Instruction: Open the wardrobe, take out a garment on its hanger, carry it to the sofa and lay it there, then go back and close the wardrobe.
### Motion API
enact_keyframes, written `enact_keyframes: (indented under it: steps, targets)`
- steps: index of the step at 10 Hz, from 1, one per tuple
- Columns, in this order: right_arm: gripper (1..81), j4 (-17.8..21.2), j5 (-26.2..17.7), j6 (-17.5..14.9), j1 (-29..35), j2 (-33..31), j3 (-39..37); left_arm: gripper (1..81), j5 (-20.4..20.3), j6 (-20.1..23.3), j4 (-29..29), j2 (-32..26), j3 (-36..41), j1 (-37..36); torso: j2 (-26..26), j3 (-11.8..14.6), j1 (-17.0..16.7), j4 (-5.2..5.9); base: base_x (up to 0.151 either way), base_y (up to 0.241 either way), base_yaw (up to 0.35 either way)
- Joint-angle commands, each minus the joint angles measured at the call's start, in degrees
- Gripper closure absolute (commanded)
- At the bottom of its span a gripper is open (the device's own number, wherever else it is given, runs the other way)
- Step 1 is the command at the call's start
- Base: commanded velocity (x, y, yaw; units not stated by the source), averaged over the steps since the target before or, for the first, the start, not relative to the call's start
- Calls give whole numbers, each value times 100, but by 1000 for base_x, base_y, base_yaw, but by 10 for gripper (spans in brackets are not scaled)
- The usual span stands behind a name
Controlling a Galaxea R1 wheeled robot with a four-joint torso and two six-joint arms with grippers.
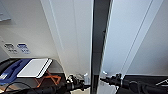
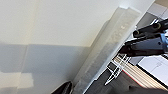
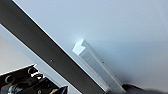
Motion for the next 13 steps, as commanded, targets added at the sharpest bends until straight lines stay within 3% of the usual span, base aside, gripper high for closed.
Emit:
enact_keyframes:
  steps: [1,5,8,9,13]
  targets:
    - [10,88,-1259,229,221,116,631,10,984,-179,-51,331,1161,-32,0,0,0,0,0,0,0]
    - [10,79,-1242,229,80,28,639,10,984,-179,107,50,1390,268,-2,5,0,2,0,0,0]
    - [10,70,-1233,229,-16,28,596,10,984,-179,221,-29,1408,487,-2,299,2,2,0,0,0]
    - [10,70,-1242,220,-43,28,596,10,984,-179,239,-38,1399,523,0,160,2,2,0,0,0]
    - [10,70,-1242,220,-166,-16,596,10,984,-179,309,-46,1399,698,-5,221,0,2,0,0,0]
